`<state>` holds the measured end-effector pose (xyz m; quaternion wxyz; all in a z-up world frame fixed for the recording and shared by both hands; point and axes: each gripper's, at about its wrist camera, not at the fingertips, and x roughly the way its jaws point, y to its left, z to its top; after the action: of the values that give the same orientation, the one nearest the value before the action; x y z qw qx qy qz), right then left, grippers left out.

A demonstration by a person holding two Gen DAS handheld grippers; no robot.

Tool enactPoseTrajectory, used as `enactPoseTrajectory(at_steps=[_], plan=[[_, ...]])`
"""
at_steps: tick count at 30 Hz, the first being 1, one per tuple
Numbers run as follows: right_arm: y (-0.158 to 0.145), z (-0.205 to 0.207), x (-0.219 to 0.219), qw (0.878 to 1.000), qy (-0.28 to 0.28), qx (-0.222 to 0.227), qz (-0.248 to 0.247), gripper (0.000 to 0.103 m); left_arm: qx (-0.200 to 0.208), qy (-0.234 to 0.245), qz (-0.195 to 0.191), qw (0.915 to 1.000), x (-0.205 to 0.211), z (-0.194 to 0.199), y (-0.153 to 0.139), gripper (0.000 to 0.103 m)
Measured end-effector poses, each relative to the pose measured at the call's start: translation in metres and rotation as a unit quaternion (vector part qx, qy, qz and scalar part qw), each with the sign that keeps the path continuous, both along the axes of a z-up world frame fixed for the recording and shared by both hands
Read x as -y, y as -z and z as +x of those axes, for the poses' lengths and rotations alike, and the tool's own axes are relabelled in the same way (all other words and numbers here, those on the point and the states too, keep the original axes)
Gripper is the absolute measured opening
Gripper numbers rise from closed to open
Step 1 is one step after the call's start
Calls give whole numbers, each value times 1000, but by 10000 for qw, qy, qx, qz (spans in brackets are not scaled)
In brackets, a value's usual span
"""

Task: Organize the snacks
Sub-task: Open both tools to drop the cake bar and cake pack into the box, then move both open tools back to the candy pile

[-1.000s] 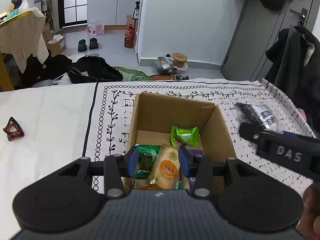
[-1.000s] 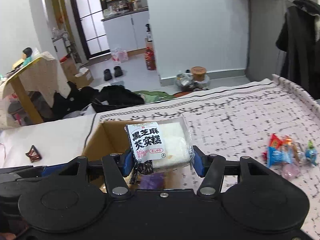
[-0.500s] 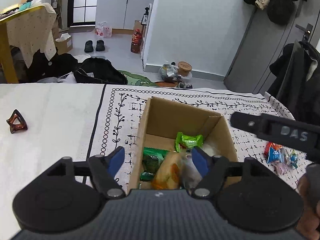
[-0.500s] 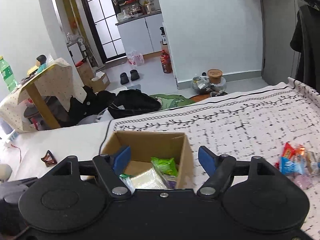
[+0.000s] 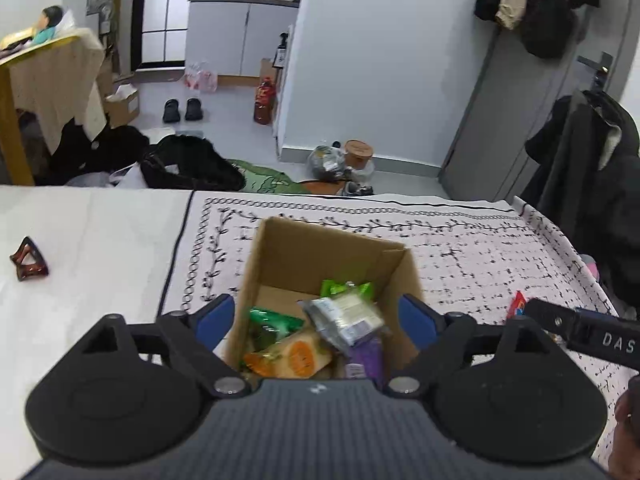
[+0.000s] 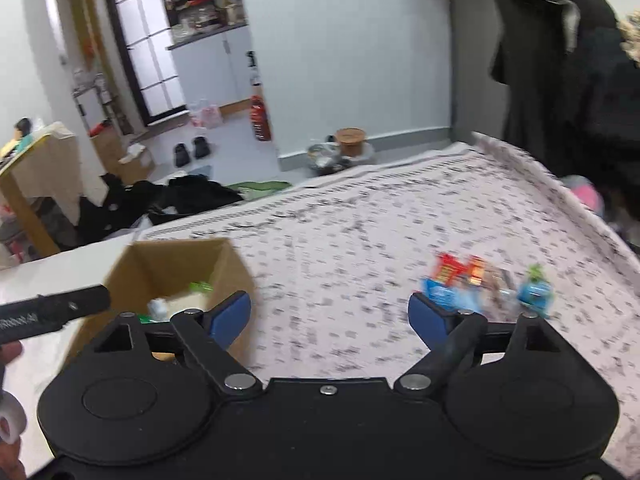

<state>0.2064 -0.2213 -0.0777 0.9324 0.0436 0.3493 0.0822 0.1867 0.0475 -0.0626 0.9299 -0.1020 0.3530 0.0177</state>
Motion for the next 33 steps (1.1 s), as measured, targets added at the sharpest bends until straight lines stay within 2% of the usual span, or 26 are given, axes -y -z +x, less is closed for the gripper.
enactPoseTrajectory(at_steps=[7, 21, 33], plan=[[1, -6, 39, 9993, 365, -3, -73, 92, 182, 317, 24, 9993, 37, 2, -2, 103], [0, -9, 101, 9962, 871, -13, 79, 99, 282, 827, 134, 9961, 98, 11, -3, 103], [15, -3, 140, 9926, 1200, -172, -15, 103, 77, 1181, 263, 9926, 152, 36, 7, 103]])
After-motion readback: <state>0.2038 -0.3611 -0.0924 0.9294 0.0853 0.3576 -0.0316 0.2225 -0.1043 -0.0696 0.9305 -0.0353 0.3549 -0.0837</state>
